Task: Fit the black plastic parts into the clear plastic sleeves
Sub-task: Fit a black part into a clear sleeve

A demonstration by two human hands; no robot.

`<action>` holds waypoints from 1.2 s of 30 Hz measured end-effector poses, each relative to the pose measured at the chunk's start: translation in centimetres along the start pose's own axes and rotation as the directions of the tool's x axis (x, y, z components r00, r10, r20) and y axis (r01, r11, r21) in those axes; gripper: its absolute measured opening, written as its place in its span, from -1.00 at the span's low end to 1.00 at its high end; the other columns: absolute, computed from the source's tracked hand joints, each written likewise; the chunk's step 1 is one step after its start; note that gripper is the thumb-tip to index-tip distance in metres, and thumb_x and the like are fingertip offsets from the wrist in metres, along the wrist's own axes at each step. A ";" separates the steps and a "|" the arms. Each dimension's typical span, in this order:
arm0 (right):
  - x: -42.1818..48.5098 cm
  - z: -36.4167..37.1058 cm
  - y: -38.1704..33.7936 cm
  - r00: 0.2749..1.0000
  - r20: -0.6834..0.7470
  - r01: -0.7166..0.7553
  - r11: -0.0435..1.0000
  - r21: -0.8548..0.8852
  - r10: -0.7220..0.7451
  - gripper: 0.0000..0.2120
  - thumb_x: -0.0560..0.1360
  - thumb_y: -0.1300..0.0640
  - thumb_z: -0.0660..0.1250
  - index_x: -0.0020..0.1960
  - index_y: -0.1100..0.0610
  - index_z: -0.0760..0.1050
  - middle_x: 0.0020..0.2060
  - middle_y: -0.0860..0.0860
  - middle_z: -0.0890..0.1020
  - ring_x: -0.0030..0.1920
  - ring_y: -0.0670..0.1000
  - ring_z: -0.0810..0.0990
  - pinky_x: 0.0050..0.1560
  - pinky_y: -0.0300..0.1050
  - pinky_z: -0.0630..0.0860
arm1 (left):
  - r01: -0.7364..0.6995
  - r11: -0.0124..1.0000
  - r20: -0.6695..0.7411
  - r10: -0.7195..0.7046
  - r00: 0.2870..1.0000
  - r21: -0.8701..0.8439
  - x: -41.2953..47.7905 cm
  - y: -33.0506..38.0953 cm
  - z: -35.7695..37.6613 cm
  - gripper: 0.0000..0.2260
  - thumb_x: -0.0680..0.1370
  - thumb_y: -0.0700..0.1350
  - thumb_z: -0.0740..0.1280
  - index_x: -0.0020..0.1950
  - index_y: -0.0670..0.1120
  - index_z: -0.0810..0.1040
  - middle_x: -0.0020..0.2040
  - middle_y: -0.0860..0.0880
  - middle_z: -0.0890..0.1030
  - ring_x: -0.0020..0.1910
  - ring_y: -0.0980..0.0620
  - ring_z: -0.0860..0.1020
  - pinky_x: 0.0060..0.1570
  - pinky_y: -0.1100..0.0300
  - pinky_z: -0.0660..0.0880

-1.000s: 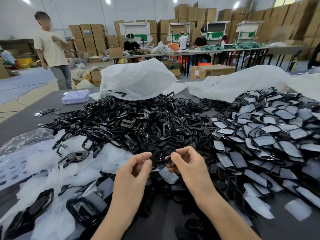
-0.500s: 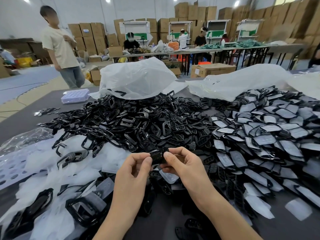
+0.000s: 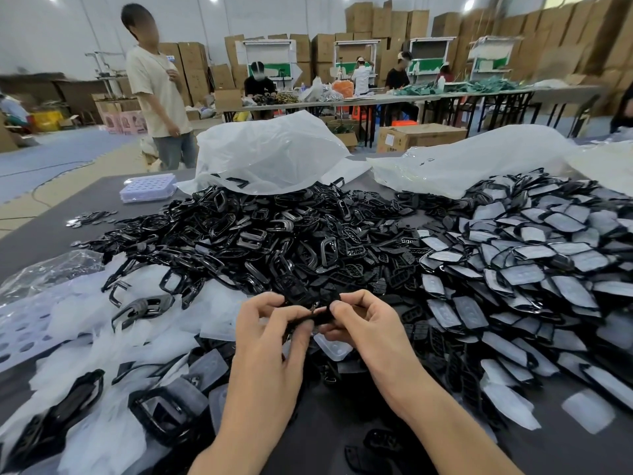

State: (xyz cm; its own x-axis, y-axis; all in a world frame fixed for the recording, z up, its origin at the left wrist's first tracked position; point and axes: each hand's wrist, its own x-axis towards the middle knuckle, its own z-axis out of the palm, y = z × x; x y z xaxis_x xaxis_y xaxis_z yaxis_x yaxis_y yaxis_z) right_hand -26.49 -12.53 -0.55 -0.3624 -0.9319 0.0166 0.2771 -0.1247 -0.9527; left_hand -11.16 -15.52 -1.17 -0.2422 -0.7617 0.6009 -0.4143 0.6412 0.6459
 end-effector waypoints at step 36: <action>-1.0 0.4 -0.8 0.976 0.206 0.120 0.968 -0.221 -0.074 -0.88 0.58 0.20 0.42 0.03 -0.01 0.61 -0.18 0.05 0.74 -0.14 0.04 0.75 -0.08 -0.22 0.62 | 0.249 0.946 0.020 -0.250 0.968 -0.208 0.4 0.2 -0.7 -0.81 0.56 -0.10 0.42 -0.06 0.24 0.62 -0.14 0.31 0.63 -0.08 0.28 0.59 -0.14 0.50 0.40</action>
State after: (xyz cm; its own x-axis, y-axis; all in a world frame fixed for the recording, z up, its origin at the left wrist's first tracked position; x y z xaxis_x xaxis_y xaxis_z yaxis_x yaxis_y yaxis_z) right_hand -25.95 -11.60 0.34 -0.1911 -0.9702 0.1492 0.0277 -0.1572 -0.9872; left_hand -10.77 -15.64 -0.49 -0.1478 -0.8997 0.4106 -0.2695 0.4361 0.8586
